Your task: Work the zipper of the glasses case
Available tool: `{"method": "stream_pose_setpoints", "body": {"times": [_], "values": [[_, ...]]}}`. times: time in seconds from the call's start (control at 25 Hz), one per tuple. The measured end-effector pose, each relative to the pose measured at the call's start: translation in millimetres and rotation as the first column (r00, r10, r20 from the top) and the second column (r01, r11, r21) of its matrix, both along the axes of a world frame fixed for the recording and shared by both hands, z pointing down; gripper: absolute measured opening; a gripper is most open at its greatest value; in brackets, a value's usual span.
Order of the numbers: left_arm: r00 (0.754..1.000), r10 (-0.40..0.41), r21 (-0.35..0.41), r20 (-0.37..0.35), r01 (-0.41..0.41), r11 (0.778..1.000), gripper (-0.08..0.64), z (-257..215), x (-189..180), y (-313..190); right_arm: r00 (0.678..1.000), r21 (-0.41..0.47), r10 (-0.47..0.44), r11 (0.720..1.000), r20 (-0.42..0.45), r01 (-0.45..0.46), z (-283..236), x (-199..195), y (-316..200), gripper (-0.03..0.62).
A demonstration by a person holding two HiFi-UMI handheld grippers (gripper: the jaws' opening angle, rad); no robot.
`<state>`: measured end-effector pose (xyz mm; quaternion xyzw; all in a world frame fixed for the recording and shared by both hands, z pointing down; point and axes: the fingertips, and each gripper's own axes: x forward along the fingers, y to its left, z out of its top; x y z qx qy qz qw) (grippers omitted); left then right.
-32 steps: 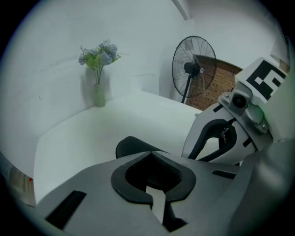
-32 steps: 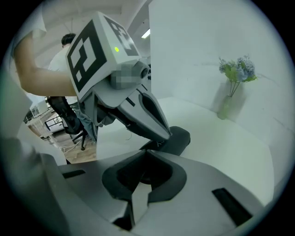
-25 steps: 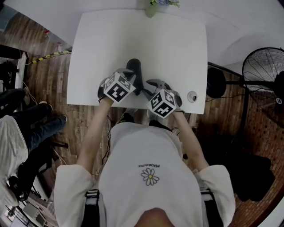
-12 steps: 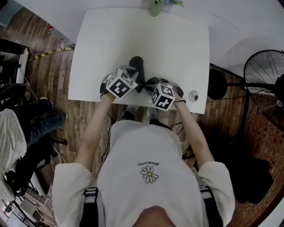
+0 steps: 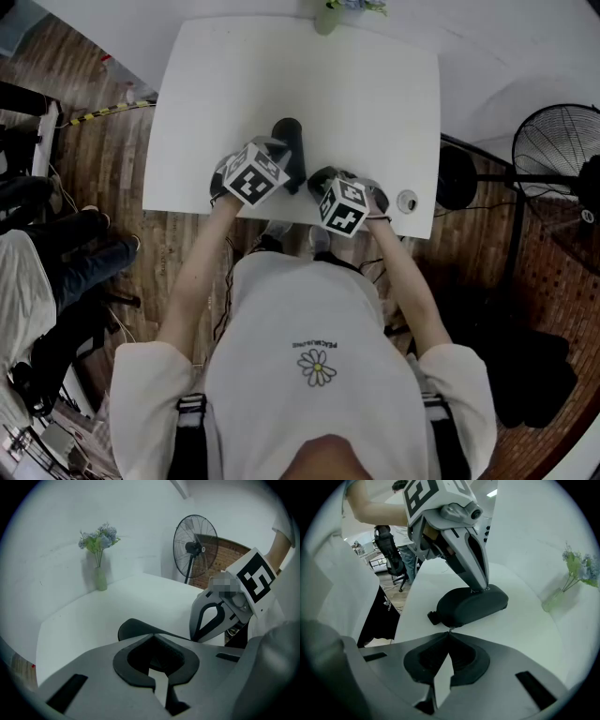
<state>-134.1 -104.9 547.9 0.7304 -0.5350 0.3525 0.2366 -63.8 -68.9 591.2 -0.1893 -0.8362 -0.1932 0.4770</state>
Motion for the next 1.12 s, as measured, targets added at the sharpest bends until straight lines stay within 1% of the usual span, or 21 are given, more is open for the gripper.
{"method": "stream_pose_setpoints", "body": {"times": [0.12,0.24,0.32,0.4,0.44,0.48,0.52,0.56,0.6,0.64,0.68,0.72,0.76,0.8,0.84,0.88,0.92,0.96,1.04,1.08,1.12], "values": [[1.0,0.001,0.009,0.004,-0.001,1.0,0.014,0,0,1,0.999,-0.027,-0.035,0.999,-0.018,0.034,-1,2,17,0.008],[1.0,-0.001,0.01,0.012,0.001,1.0,0.014,0,0,1,1.0,-0.073,-0.02,0.997,-0.003,0.02,-3,-5,38,0.008],[1.0,0.006,0.011,0.025,-0.006,1.0,0.014,0,0,1,1.0,-0.128,-0.007,0.992,0.01,0.008,-5,-12,52,0.008],[0.999,0.014,0.012,0.033,-0.014,1.0,0.014,0,-1,0,0.999,-0.179,-0.037,0.983,0.017,0.04,-9,-16,72,0.008],[0.999,0.017,0.011,0.032,-0.018,1.0,0.015,1,-1,0,0.998,-0.162,-0.061,0.985,0.019,0.063,-9,-16,79,0.008],[0.999,0.02,0.01,0.03,-0.021,1.0,0.014,1,-1,1,0.997,-0.122,-0.081,0.989,0.018,0.083,-6,-15,83,0.008],[0.999,0.022,0.007,0.028,-0.022,1.0,0.014,1,-1,1,0.996,-0.087,-0.087,0.992,0.017,0.088,-4,-14,84,0.008],[0.999,0.022,0.004,0.028,-0.022,1.0,0.014,0,-1,1,0.998,-0.075,-0.067,0.995,0.02,0.068,-4,-13,82,0.008],[0.999,0.022,0.001,0.03,-0.022,1.0,0.014,0,-2,1,0.999,-0.084,-0.02,0.996,0.027,0.022,-6,-13,77,0.008],[0.999,0.021,-0.001,0.031,-0.021,1.0,0.014,0,-2,0,0.998,-0.105,0.052,0.993,0.035,-0.048,-9,-12,70,0.008],[0.999,0.02,-0.001,0.031,-0.02,1.0,0.015,-1,-2,0,0.99,-0.132,0.14,0.982,0.034,-0.134,-10,-10,62,0.008],[0.999,0.018,0.0,0.03,-0.018,1.0,0.014,-1,-1,0,0.972,-0.161,0.233,0.961,0.024,-0.227,-10,-7,54,0.008],[0.999,0.016,0.003,0.029,-0.016,1.0,0.015,-1,-1,0,0.948,-0.19,0.318,0.931,0.007,-0.311,-9,-4,48,0.008],[1.0,0.015,0.006,0.026,-0.015,1.0,0.015,0,0,0,0.924,-0.213,0.382,0.902,-0.006,-0.375,-7,-1,44,0.009],[1.0,0.014,0.009,0.023,-0.014,1.0,0.015,0,0,1,0.905,-0.227,0.425,0.881,-0.011,-0.416,-5,0,42,0.026],[1.0,0.012,0.011,0.02,-0.013,1.0,0.014,1,0,1,0.893,-0.232,0.45,0.868,-0.009,-0.44,-5,0,41,0.059],[1.0,0.011,0.011,0.017,-0.011,1.0,0.014,1,0,2,0.885,-0.232,0.466,0.861,-0.002,-0.454,-5,-2,42,0.087],[1.0,0.01,0.011,0.016,-0.01,1.0,0.015,1,-1,2,0.877,-0.231,0.48,0.854,0.009,-0.465,-6,-6,43,0.098],[1.0,0.009,0.01,0.013,-0.009,1.0,0.014,0,-2,2,0.855,-0.228,0.518,0.836,0.029,-0.499,-9,-15,42,0.097],[1.0,0.008,0.009,0.011,-0.008,1.0,0.014,0,-3,1,0.84,-0.225,0.541,0.823,0.03,-0.522,-9,-19,40,0.088],[1.0,0.006,0.008,0.008,-0.006,1.0,0.014,0,-4,1,0.826,-0.222,0.564,0.808,0.023,-0.546,-7,-21,38,0.064]]}}
